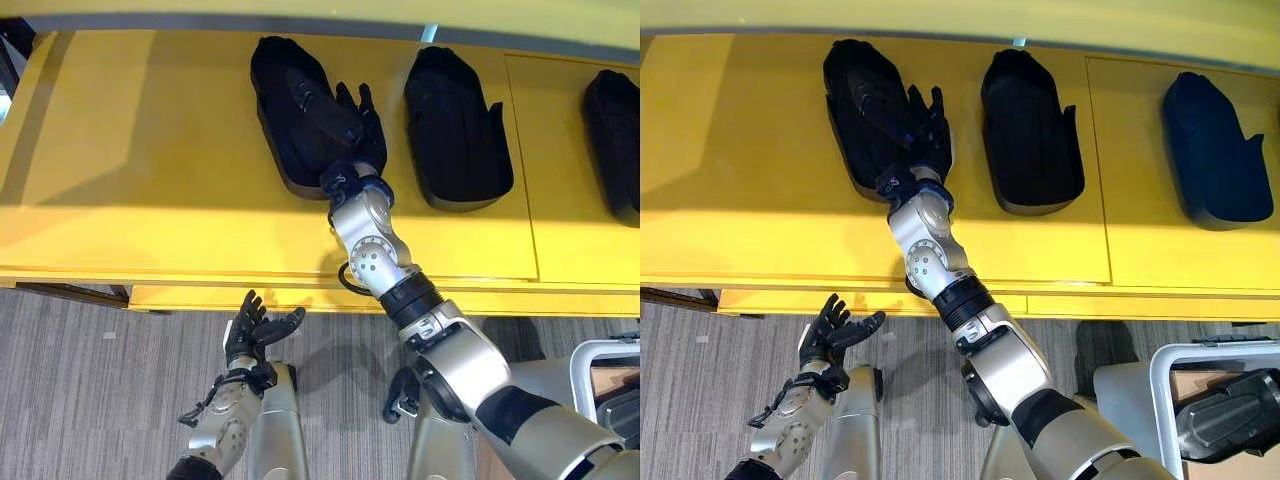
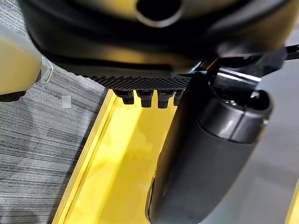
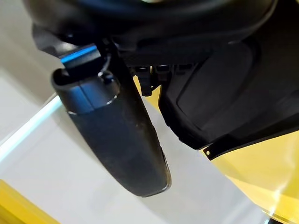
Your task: Move parts from the plastic box to the shelf.
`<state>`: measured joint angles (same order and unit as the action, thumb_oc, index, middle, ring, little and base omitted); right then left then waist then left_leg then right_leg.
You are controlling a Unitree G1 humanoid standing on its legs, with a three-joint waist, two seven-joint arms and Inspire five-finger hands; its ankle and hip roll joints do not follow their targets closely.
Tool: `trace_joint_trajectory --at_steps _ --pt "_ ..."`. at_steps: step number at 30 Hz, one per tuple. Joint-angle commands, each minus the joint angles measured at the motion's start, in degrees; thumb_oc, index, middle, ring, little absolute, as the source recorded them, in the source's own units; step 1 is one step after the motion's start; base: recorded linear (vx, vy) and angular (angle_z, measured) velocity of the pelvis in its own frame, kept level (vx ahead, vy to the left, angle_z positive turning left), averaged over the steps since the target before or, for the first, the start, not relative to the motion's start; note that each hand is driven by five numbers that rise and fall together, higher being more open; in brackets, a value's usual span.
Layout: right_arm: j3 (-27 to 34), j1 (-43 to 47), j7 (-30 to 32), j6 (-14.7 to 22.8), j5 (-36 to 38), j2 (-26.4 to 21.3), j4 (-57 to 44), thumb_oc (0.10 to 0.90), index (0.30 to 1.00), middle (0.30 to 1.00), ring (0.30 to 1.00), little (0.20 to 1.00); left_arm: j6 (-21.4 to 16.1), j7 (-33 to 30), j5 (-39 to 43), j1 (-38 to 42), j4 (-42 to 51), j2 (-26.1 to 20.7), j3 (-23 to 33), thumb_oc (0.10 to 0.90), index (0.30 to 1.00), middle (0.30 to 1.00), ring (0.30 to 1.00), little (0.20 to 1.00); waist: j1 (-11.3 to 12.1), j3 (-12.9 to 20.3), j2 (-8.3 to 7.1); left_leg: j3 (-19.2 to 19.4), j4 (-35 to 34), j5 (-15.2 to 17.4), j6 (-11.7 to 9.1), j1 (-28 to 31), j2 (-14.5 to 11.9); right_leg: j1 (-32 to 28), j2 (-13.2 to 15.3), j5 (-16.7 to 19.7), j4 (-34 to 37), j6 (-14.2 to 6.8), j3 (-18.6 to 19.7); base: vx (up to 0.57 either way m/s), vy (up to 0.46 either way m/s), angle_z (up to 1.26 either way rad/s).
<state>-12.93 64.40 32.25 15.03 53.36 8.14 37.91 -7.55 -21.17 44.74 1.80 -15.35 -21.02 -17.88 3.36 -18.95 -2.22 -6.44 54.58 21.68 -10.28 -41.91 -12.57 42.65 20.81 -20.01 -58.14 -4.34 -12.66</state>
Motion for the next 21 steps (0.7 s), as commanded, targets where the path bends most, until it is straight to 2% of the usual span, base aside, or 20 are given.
trace_joint_trajectory --at_steps 1,13,16,17,18,21 --pt "3.7 0.8 1.0 3.9 -3.4 3.2 -2.8 0.900 1.000 1.000 1.000 1.000 -4.5 -0.9 -1.2 1.7 5.3 -0.8 -2.1 0.900 1.000 1.000 1.000 1.000 0.0 1.0 0.31 -0.4 0.3 -3.8 4.8 -4.3 2.1 -4.2 0.1 -0.6 1.6 -2.7 4.7 0.00 0.000 0.00" --pt "4.4 0.8 2.5 4.5 -4.4 3.4 -2.7 0.900 1.000 1.000 1.000 1.000 -4.9 -1.2 -1.3 1.9 5.4 -0.7 -2.1 0.900 1.000 1.000 1.000 1.000 -0.1 1.0 0.44 -0.3 0.3 -3.7 4.8 -4.3 2.1 -4.0 0.1 -0.5 1.5 -2.8 4.9 0.00 0.000 0.00" --pt "2.2 0.1 1.3 3.9 -5.0 3.2 -5.6 0.900 1.000 1.000 1.000 1.000 -4.9 -1.2 -1.2 2.4 5.1 -0.5 -2.0 0.900 1.000 1.000 1.000 1.000 -0.1 0.8 0.41 -0.2 0.4 -3.7 4.9 -4.2 2.1 -4.0 0.1 -0.5 1.7 -2.8 4.9 0.00 0.000 0.00" --pt "0.7 -0.3 -0.4 3.5 -5.0 3.3 -7.4 0.900 1.000 1.000 1.000 1.000 -4.8 -1.1 -1.2 2.5 5.0 -0.3 -1.9 0.900 1.000 1.000 1.000 1.000 -0.1 0.8 0.36 -0.2 0.3 -3.8 4.9 -4.2 2.1 -4.0 0.0 -0.5 1.7 -2.8 5.0 0.08 -0.005 -0.01" --pt "-1.0 -0.8 -2.2 3.0 -5.1 3.5 -9.0 0.900 1.000 1.000 1.000 1.000 -4.8 -1.0 -1.2 2.4 4.9 -0.2 -1.7 0.900 1.000 1.000 1.000 1.000 0.0 0.7 0.24 0.0 0.9 -2.2 4.7 -3.4 1.9 -4.7 0.1 -1.8 1.1 -3.1 5.1 0.07 -0.008 -0.01" --pt "-6.1 -1.3 -6.7 1.8 -6.0 3.5 -13.4 0.900 1.000 1.000 1.000 1.000 -4.7 -0.7 -1.7 2.3 4.2 -0.2 -1.2 0.900 1.000 1.000 1.000 1.000 0.1 0.7 -0.26 0.0 1.2 -2.3 4.6 -3.6 1.8 -4.5 0.1 -1.8 1.0 -3.0 5.2 0.03 -0.005 -0.01"
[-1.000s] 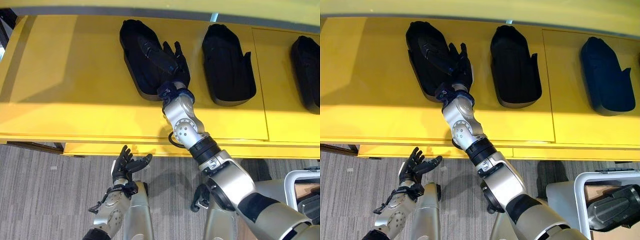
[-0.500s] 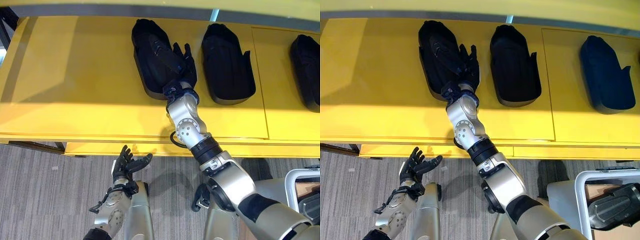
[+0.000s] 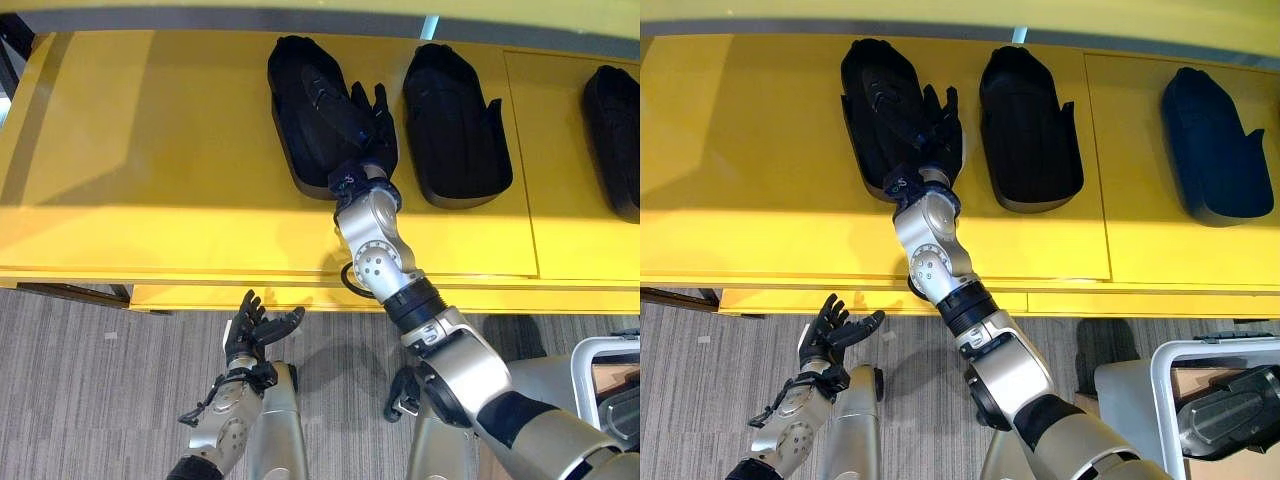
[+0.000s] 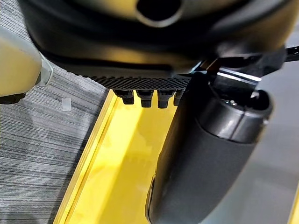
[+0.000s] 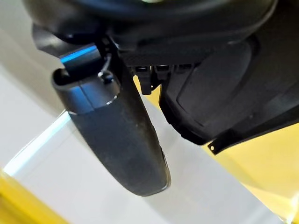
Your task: Move parts from the plastic box to the shelf.
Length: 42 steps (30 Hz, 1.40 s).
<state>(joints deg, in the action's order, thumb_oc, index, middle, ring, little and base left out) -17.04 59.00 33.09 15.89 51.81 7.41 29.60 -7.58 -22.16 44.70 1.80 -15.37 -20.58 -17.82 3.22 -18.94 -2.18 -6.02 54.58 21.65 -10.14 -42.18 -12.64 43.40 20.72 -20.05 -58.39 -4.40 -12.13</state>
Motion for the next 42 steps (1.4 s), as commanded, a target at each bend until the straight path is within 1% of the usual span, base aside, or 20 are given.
trace_joint_trajectory --at_steps 1,3,4,5,6,7,12,21,24,27,30,31,33,36,37,38,39,40,41,42 --pt "-3.6 4.1 -8.4 0.8 -5.0 4.0 -7.2 0.900 1.000 1.000 1.000 1.000 -4.6 0.4 -1.7 2.2 4.1 -0.7 -1.0 0.900 1.000 1.000 1.000 1.000 0.2 0.8 -0.49 -0.5 1.1 -2.3 4.5 -3.3 1.8 -5.1 0.2 -1.7 1.3 -2.9 4.7 0.01 -0.015 -0.03" --pt "-5.2 4.0 -9.3 1.5 -4.9 4.2 -10.5 0.900 1.000 1.000 1.000 1.000 -4.5 0.4 -1.6 2.0 3.6 -0.5 -1.1 0.900 1.000 1.000 1.000 1.000 0.1 0.9 -0.77 -0.6 1.1 -2.4 4.5 -3.4 1.8 -5.1 0.2 -1.7 1.2 -2.8 4.7 -0.03 0.000 0.00" --pt "-5.8 4.2 -9.6 2.1 -5.4 4.1 -13.6 0.900 1.000 1.000 1.000 1.000 -4.3 0.1 -1.6 2.2 3.4 -0.5 -1.0 0.900 1.000 1.000 1.000 1.000 -0.2 1.2 -0.90 -0.7 0.3 -4.2 4.6 -4.2 2.1 -4.3 0.2 -0.3 1.9 -2.5 4.7 0.00 0.000 0.00" --pt "-6.0 4.0 -9.7 2.5 -5.7 4.1 -14.8 0.900 1.000 1.000 1.000 1.000 -4.3 0.0 -1.5 2.1 3.2 -0.4 -1.0 0.900 1.000 1.000 1.000 1.000 -0.2 1.1 -0.98 -0.6 1.0 -2.5 4.4 -3.6 1.8 -4.9 0.2 -1.7 1.2 -2.8 4.8 0.00 0.000 0.00" --pt "-6.0 3.9 -9.7 2.4 -5.7 4.1 -14.8 0.900 1.000 1.000 1.000 1.000 -4.3 0.0 -1.5 2.1 3.2 -0.4 -1.0 0.900 1.000 1.000 1.000 1.000 -0.2 1.1 -0.97 -0.6 1.0 -2.5 4.4 -3.6 1.8 -4.9 0.2 -1.7 1.2 -2.8 4.8 0.00 0.000 0.00" --pt "-6.5 3.5 -9.6 2.9 -5.8 3.9 -16.7 0.900 1.000 1.000 1.000 1.000 -4.3 -0.1 -1.6 2.3 3.1 -0.2 -0.9 0.900 1.000 1.000 1.000 1.000 -0.5 1.3 -1.02 -0.8 0.4 -4.2 4.7 -4.4 2.1 -4.0 0.2 -0.2 1.8 -2.4 4.8 -0.07 0.013 0.03" --pt "-8.8 1.0 -10.7 3.5 -6.3 2.6 -23.9 0.900 1.000 1.000 1.000 1.000 -3.6 -0.8 -2.0 2.6 2.6 0.5 -0.3 0.900 1.000 1.000 1.000 1.000 -1.4 1.5 -1.31 -0.6 0.1 -4.3 4.6 -4.5 1.7 -3.7 0.1 -0.2 2.0 -2.4 4.9 -0.01 0.003 0.00" --pt "-9.3 0.5 -12.1 4.9 -5.8 1.5 -30.1 0.900 1.000 1.000 1.000 1.000 -3.6 -1.0 -2.0 1.7 3.0 0.7 1.2 0.900 1.000 1.000 1.000 1.000 -1.8 1.8 -1.43 -0.5 0.0 -4.4 4.4 -4.5 1.4 -3.3 -0.1 -0.3 1.8 -2.2 5.1 0.00 -0.003 -0.01" --pt "-9.3 0.9 -12.4 4.8 -7.5 0.5 -31.8 0.900 1.000 1.000 1.000 1.000 -3.6 -1.1 -2.2 1.4 3.1 0.7 1.6 0.900 1.000 1.000 1.000 1.000 -1.9 1.8 -1.43 -0.5 0.0 -4.4 4.4 -4.3 1.3 -3.4 -0.1 -0.4 1.7 -2.2 5.1 0.00 0.000 0.00" --pt "-10.4 1.8 -14.2 2.4 -10.6 -1.7 -32.3 0.900 1.000 1.000 1.000 1.000 -3.6 -0.4 -2.4 1.0 3.0 0.7 2.5 0.900 1.000 1.000 1.000 1.000 -2.0 1.8 -1.61 -0.4 -0.2 -4.5 4.3 -4.2 1.1 -3.3 -0.2 -0.3 1.7 -2.2 5.2 0.00 0.000 0.00" --pt "-10.7 3.9 -16.4 0.0 -14.4 -7.8 -33.1 0.900 1.000 1.000 1.000 1.000 -3.8 0.7 -2.8 0.1 2.9 0.1 3.6 0.900 1.000 1.000 1.000 1.000 -2.3 1.9 -2.00 -0.3 -0.3 -4.6 4.2 -4.2 0.8 -3.4 -0.3 -0.2 2.0 -2.3 5.1 0.00 0.000 0.00" --pt "-10.7 3.9 -16.4 0.0 -14.4 -7.8 -33.1 0.900 1.000 1.000 1.000 1.000 -3.8 0.7 -2.8 0.1 2.9 0.1 3.6 0.900 1.000 1.000 1.000 1.000 -2.3 1.8 -2.00 -0.3 -0.3 -4.6 4.2 -4.2 0.8 -3.4 -0.3 -0.1 2.0 -2.3 5.1 0.00 0.000 0.00" --pt "-10.4 4.4 -17.1 -0.4 -15.1 -11.6 -33.5 0.900 1.000 1.000 1.000 1.000 -4.1 1.2 -2.7 -0.2 3.1 0.1 4.1 0.900 1.000 1.000 1.000 1.000 -2.5 1.8 -2.30 -0.4 -0.4 -4.7 4.1 -4.2 0.8 -3.3 -0.4 0.0 2.2 -2.3 5.2 0.00 0.000 0.00" --pt "-9.3 5.5 -19.0 -0.8 -17.8 -19.3 -36.2 0.900 1.000 1.000 1.000 1.000 -4.3 2.0 -3.2 -0.7 4.3 -0.2 4.7 0.900 1.000 1.000 1.000 1.000 -2.8 1.9 -2.81 -0.4 -0.6 -4.9 4.0 -4.1 0.6 -3.2 -0.5 0.2 2.3 -2.4 5.2 0.00 0.000 0.00" --pt "-8.4 5.2 -19.9 -0.3 -17.6 -24.5 -37.8 0.900 1.000 1.000 1.000 1.000 -4.5 2.7 -3.3 -1.2 4.8 -0.4 5.0 0.900 1.000 1.000 1.000 1.000 -3.1 2.0 -3.07 -0.4 -0.6 -4.9 4.0 -4.1 0.5 -3.2 -0.5 0.2 2.4 -2.3 5.2 0.00 0.000 0.00" --pt "-8.4 5.2 -19.9 -0.3 -17.6 -24.5 -37.9 0.900 1.000 1.000 1.000 1.000 -4.5 2.7 -3.3 -1.2 4.8 -0.4 4.9 0.900 1.000 1.000 1.000 1.000 -3.1 2.0 -3.05 -0.4 -0.6 -4.9 4.0 -4.1 0.5 -3.2 -0.5 0.2 2.4 -2.3 5.2 0.00 0.000 0.00" --pt "-8.1 5.3 -20.9 -0.5 -18.0 -27.4 -38.7 0.900 1.000 1.000 1.000 1.000 -4.5 3.0 -3.4 -1.4 5.1 -0.4 5.1 0.900 1.000 1.000 1.000 1.000 -3.2 2.0 -3.19 -0.5 -0.5 -4.9 3.9 -4.1 0.4 -3.1 -0.6 0.3 2.4 -2.4 5.2 0.00 0.000 0.00" --pt "-7.3 5.3 -21.8 0.0 -18.3 -33.9 -40.8 0.900 1.000 1.000 1.000 1.000 -4.6 3.9 -3.6 -1.8 5.4 -0.5 5.3 0.900 1.000 1.000 1.000 1.000 -3.5 2.0 -3.48 -0.6 -0.4 -4.9 3.8 -4.3 0.3 -2.9 -0.7 0.4 2.3 -2.4 5.2 -0.01 -0.004 -0.04" --pt "-7.2 5.2 -23.1 0.0 -18.0 -36.7 -41.5 0.900 1.000 1.000 1.000 1.000 -4.5 4.2 -3.4 -2.0 5.6 -0.6 5.4 0.900 1.000 1.000 1.000 1.000 -3.6 2.0 -3.59 -0.6 -0.5 -5.0 3.8 -4.2 0.2 -3.0 -0.7 0.4 2.4 -2.5 5.1 0.00 0.000 0.00" --pt "-7.2 5.2 -23.1 0.0 -18.0 -36.7 -41.6 0.900 1.000 1.000 1.000 1.000 -4.5 4.2 -3.4 -2.0 5.6 -0.6 5.3 0.900 1.000 1.000 1.000 1.000 -3.6 2.0 -3.57 -0.6 -0.5 -5.0 3.8 -4.2 0.2 -3.1 -0.7 0.4 2.4 -2.5 5.1 0.00 0.000 0.00"
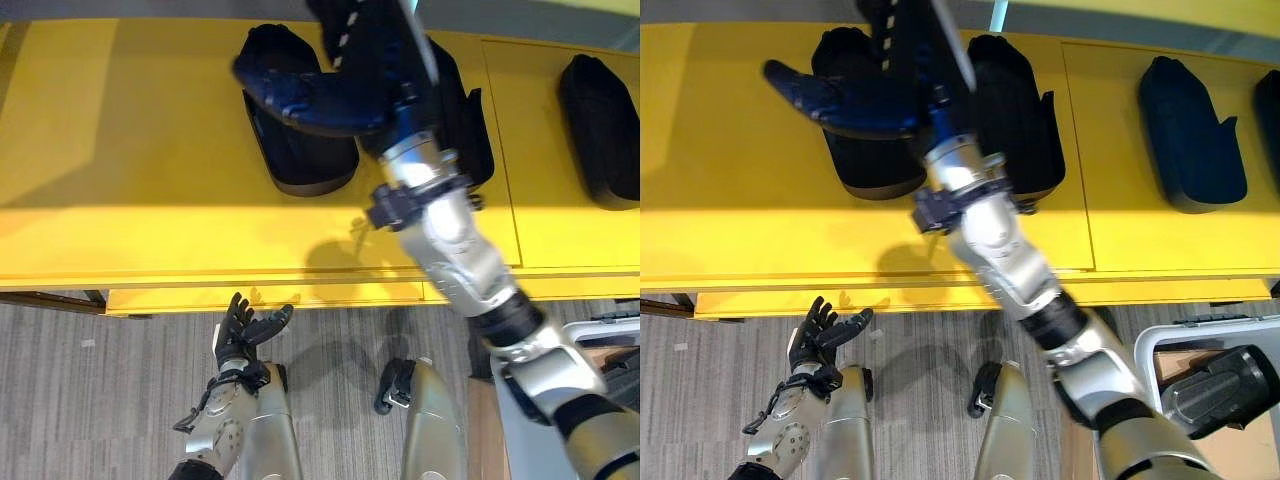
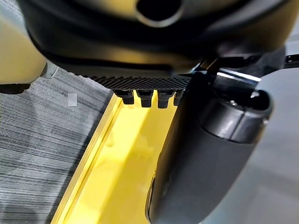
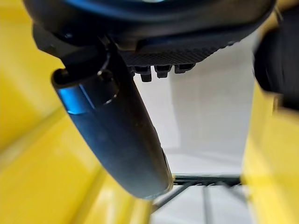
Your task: Move parts from the plastic box to the shelf.
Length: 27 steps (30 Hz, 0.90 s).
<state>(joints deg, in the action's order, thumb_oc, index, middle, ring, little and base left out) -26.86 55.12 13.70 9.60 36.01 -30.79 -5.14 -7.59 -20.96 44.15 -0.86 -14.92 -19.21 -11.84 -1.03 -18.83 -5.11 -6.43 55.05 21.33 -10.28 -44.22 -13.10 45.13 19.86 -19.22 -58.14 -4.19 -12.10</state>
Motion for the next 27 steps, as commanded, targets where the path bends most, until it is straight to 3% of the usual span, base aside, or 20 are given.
trace_joint_trajectory --at_steps 1,10,12,17,27 --pt "3.0 9.1 -4.3 6.3 -2.8 -2.3 -7.8 0.900 1.000 1.000 1.000 1.000 -4.5 3.6 -3.0 0.3 5.4 -2.0 -0.5 0.900 1.000 1.000 1.000 1.000 0.5 1.9 -0.84 -0.2 -1.0 -4.6 3.9 -2.2 0.6 -4.9 0.1 -0.4 2.2 -2.7 5.0 0.00 0.000 0.00" --pt "5.8 3.6 -9.5 7.2 -2.1 -21.8 -11.3 0.900 1.000 1.000 1.000 1.000 -4.6 6.8 -3.9 -1.7 6.1 -2.5 0.0 0.900 1.000 1.000 1.000 1.000 -0.2 2.2 -1.02 -0.5 -1.5 -4.8 3.5 -1.8 0.0 -5.2 -0.1 -0.3 2.6 -3.2 4.6 0.00 -0.004 -0.04" --pt "5.5 2.0 -12.6 7.1 -0.9 -28.0 -13.1 0.900 1.000 1.000 1.000 1.000 -4.3 8.1 -4.1 -2.6 6.4 -2.8 0.0 0.900 1.000 1.000 1.000 1.000 -0.4 2.4 -1.03 -0.5 -1.9 -5.1 3.3 -1.7 -0.1 -5.2 0.0 -0.2 2.8 -3.2 4.6 0.00 0.000 0.00" --pt "3.6 1.2 -15.8 6.6 1.0 -33.3 -14.2 0.900 1.000 1.000 1.000 1.000 -4.3 9.2 -3.8 -3.6 6.7 -2.9 0.4 0.900 1.000 1.000 1.000 1.000 -0.5 2.5 -1.13 -0.4 -2.3 -5.4 3.0 -1.2 -0.4 -5.5 0.1 0.0 3.0 -3.3 4.6 0.00 0.000 0.00" --pt "-2.7 1.8 -19.3 4.2 0.3 -34.0 -12.6 0.900 1.000 1.000 1.000 1.000 -4.2 10.5 -3.9 -3.8 7.1 -3.5 0.3 0.900 1.000 1.000 1.000 1.000 -0.4 2.6 -0.90 -0.2 -2.6 -5.7 2.8 -1.0 -0.8 -6.1 0.1 0.3 3.5 -3.6 4.3 0.00 0.000 0.00"
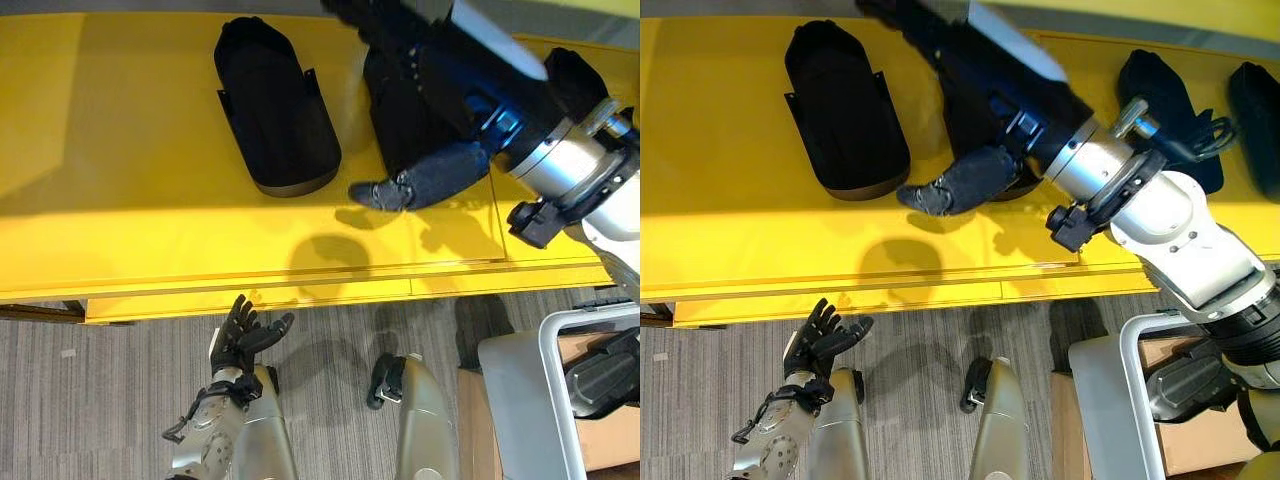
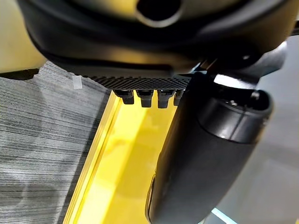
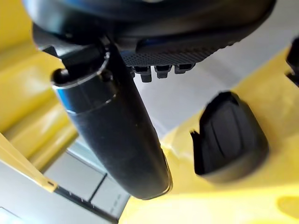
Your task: Move parts from the plastic box to the shelf.
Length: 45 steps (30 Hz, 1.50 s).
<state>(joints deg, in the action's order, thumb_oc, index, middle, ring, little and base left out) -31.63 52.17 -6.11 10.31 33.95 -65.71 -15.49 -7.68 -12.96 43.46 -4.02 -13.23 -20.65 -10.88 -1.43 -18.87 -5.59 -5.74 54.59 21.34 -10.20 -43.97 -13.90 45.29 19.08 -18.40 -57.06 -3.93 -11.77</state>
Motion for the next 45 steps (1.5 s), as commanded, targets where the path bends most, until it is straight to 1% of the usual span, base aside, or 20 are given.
trace_joint_trajectory --at_steps 1,8,12,14,15,16,17,19,20,22,23,24,27,28,29,34,36,39,42,45 --pt "1.8 4.7 0.5 3.3 2.0 1.4 -2.1 0.900 1.000 1.000 1.000 1.000 -4.1 2.5 -3.1 -0.7 5.4 -2.1 -0.7 0.900 1.000 1.000 1.000 1.000 0.0 2.6 -0.40 -0.9 -2.3 -5.8 2.7 -1.1 0.0 -6.3 0.8 -0.4 2.5 -3.8 4.0 0.00 0.000 0.00" --pt "-4.0 8.4 -0.5 1.3 -2.5 3.5 0.9 0.900 1.000 1.000 1.000 1.000 -4.1 3.0 -2.9 -0.6 5.5 -2.5 -0.7 0.900 1.000 1.000 1.000 1.000 0.5 2.5 -0.31 -1.0 -2.6 -6.1 2.8 -1.1 -0.2 -6.3 0.6 -0.2 2.9 -3.8 4.0 0.00 0.000 0.00" --pt "-7.5 13.0 0.9 1.1 -9.1 5.9 5.0 0.900 1.000 1.000 1.000 1.000 -4.2 3.2 -3.0 -0.6 5.7 -2.8 -0.8 0.900 1.000 1.000 1.000 1.000 1.0 2.4 -0.07 -1.0 -2.5 -6.0 3.0 -1.3 0.0 -6.3 0.6 -0.3 2.8 -3.8 4.0 0.00 0.000 0.00" --pt "-7.9 13.2 1.8 0.5 -10.7 8.4 7.9 0.900 1.000 1.000 1.000 1.000 -4.3 3.3 -2.9 -0.4 5.6 -2.8 -1.2 0.900 1.000 1.000 1.000 1.000 1.3 2.3 0.12 -1.0 -2.6 -6.0 3.0 -1.3 0.1 -6.3 0.7 -0.3 2.8 -3.7 4.0 0.00 0.000 0.00" --pt "-7.9 13.3 1.8 0.5 -10.7 8.4 7.9 0.900 1.000 1.000 1.000 1.000 -4.3 3.3 -2.9 -0.4 5.6 -2.8 -1.1 0.900 1.000 1.000 1.000 1.000 1.3 2.3 0.12 -1.0 -2.6 -6.0 3.0 -1.2 0.1 -6.3 0.7 -0.3 2.8 -3.7 4.0 0.00 0.000 0.00" --pt "-9.3 15.4 2.4 0.2 -14.7 9.4 9.2 0.900 1.000 1.000 1.000 1.000 -4.3 3.3 -3.0 -0.3 5.5 -3.0 -1.3 0.900 1.000 1.000 1.000 1.000 1.5 2.3 0.17 -1.0 -2.4 -5.9 3.1 -1.4 0.1 -6.2 0.7 -0.3 2.8 -3.7 4.1 0.00 0.000 0.00" --pt "-10.0 16.3 3.0 0.1 -16.0 10.2 10.6 0.900 1.000 1.000 1.000 1.000 -4.3 3.4 -2.9 -0.1 5.5 -3.0 -1.3 0.900 1.000 1.000 1.000 1.000 1.6 2.2 0.27 -0.9 -2.3 -5.9 3.1 -1.5 0.2 -6.1 0.7 -0.3 2.7 -3.7 4.2 0.00 0.000 0.00" --pt "-9.9 16.2 2.9 -0.2 -15.4 11.3 11.9 0.900 1.000 1.000 1.000 1.000 -4.5 3.4 -2.9 -0.1 5.7 -3.1 -1.3 0.900 1.000 1.000 1.000 1.000 1.7 2.2 0.39 -0.9 -2.3 -5.9 3.2 -1.6 0.2 -6.1 0.7 -0.4 2.7 -3.7 4.2 0.00 0.000 0.00" --pt "-9.5 15.6 3.0 -0.8 -14.8 13.1 13.6 0.900 1.000 1.000 1.000 1.000 -4.5 3.5 -2.8 0.0 5.6 -3.1 -1.4 0.900 1.000 1.000 1.000 1.000 1.8 2.1 0.46 -0.9 -2.3 -5.9 3.2 -1.6 0.2 -6.1 0.7 -0.4 2.7 -3.6 4.2 0.00 0.000 0.00" --pt "-9.8 17.2 3.4 -1.2 -16.1 14.8 15.9 0.900 1.000 1.000 1.000 1.000 -4.7 3.5 -2.5 0.2 5.4 -3.2 -1.6 0.900 1.000 1.000 1.000 1.000 2.1 1.9 0.50 -0.8 -2.3 -5.9 3.4 -1.6 0.3 -6.1 0.8 -0.4 2.7 -3.7 4.2 0.00 0.000 0.00" --pt "-9.7 17.3 3.6 -1.6 -15.1 16.6 17.5 0.900 1.000 1.000 1.000 1.000 -4.8 3.5 -2.5 0.4 5.3 -3.3 -1.7 0.900 1.000 1.000 1.000 1.000 2.2 1.8 0.61 -0.8 -2.2 -5.9 3.4 -1.8 0.4 -6.0 0.8 -0.3 2.7 -3.6 4.3 0.00 0.000 0.00" --pt "-9.7 17.3 3.6 -1.6 -15.1 16.6 17.5 0.900 1.000 1.000 1.000 1.000 -4.8 3.5 -2.5 0.4 5.3 -3.3 -1.7 0.900 1.000 1.000 1.000 1.000 2.2 1.8 0.60 -0.8 -2.2 -5.9 3.4 -1.8 0.4 -6.0 0.8 -0.3 2.6 -3.6 4.3 0.00 0.000 0.00" --pt "-9.2 17.0 3.8 -2.3 -13.5 20.0 21.0 0.900 1.000 1.000 1.000 1.000 -4.8 3.5 -1.9 0.8 5.1 -3.4 -2.2 0.900 1.000 1.000 1.000 1.000 2.4 1.6 0.70 -0.7 -2.1 -6.0 3.6 -2.2 0.7 -6.0 1.0 -0.3 2.6 -3.5 4.2 0.00 0.000 0.00" --pt "-9.2 17.0 3.8 -2.3 -13.5 20.0 21.0 0.900 1.000 1.000 1.000 1.000 -4.8 3.5 -1.9 0.8 5.1 -3.4 -2.2 0.900 1.000 1.000 1.000 1.000 2.4 1.6 0.69 -0.7 -2.1 -6.0 3.6 -2.2 0.7 -6.0 1.0 -0.3 2.6 -3.5 4.2 0.00 0.000 0.00" --pt "-9.2 17.2 4.0 -2.5 -13.5 21.4 22.5 0.900 1.000 1.000 1.000 1.000 -4.8 3.4 -2.0 1.0 5.3 -3.4 -2.4 0.900 1.000 1.000 1.000 1.000 2.6 1.5 0.80 -0.7 -2.0 -6.0 3.7 -2.4 0.9 -5.8 1.0 -0.3 2.5 -3.5 4.2 0.00 0.000 0.00" --pt "-8.2 16.2 4.4 -2.8 -12.4 24.4 25.3 0.900 1.000 1.000 1.000 1.000 -5.1 3.2 -1.9 1.4 5.2 -3.4 -2.6 0.900 1.000 1.000 1.000 1.000 2.6 1.5 0.89 -0.7 -2.0 -6.1 3.8 -2.6 1.0 -5.6 1.1 -0.2 2.6 -3.3 4.2 0.00 0.001 0.01" --pt "-7.3 14.9 4.9 -3.0 -11.7 26.8 27.4 0.900 1.000 1.000 1.000 1.000 -5.2 2.9 -1.8 1.6 5.1 -3.3 -2.6 0.900 1.000 1.000 1.000 1.000 2.7 1.5 1.04 -0.7 -2.0 -6.1 3.8 -2.7 1.1 -5.5 1.0 -0.1 2.6 -3.3 4.2 0.00 0.000 0.00" --pt "-6.7 13.8 5.2 -3.3 -11.1 28.4 28.5 0.900 1.000 1.000 1.000 1.000 -5.1 2.7 -1.9 1.7 5.0 -3.1 -2.7 0.900 1.000 1.000 1.000 1.000 2.7 1.5 1.14 -0.6 -2.1 -6.1 3.9 -2.8 1.1 -5.4 1.0 -0.2 2.5 -3.3 4.3 0.00 0.000 0.00" --pt "-4.9 9.5 4.8 -3.9 -8.8 31.7 29.3 0.900 1.000 1.000 1.000 1.000 -5.0 2.4 -2.0 1.9 4.7 -2.6 -2.5 0.900 1.000 1.000 1.000 1.000 2.6 1.2 1.35 -0.8 -2.1 -6.3 3.9 -3.0 1.0 -5.4 0.9 -0.4 2.5 -3.3 4.2 0.00 0.000 0.00" --pt "-4.3 6.4 4.3 -4.3 -7.4 33.1 28.9 0.900 1.000 1.000 1.000 1.000 -4.8 2.1 -2.3 1.9 4.8 -2.5 -2.4 0.900 1.000 1.000 1.000 1.000 2.4 1.0 1.36 -0.7 -2.4 -6.4 3.9 -2.8 1.0 -5.4 0.9 -0.4 2.6 -3.3 4.3 0.00 0.000 0.00"
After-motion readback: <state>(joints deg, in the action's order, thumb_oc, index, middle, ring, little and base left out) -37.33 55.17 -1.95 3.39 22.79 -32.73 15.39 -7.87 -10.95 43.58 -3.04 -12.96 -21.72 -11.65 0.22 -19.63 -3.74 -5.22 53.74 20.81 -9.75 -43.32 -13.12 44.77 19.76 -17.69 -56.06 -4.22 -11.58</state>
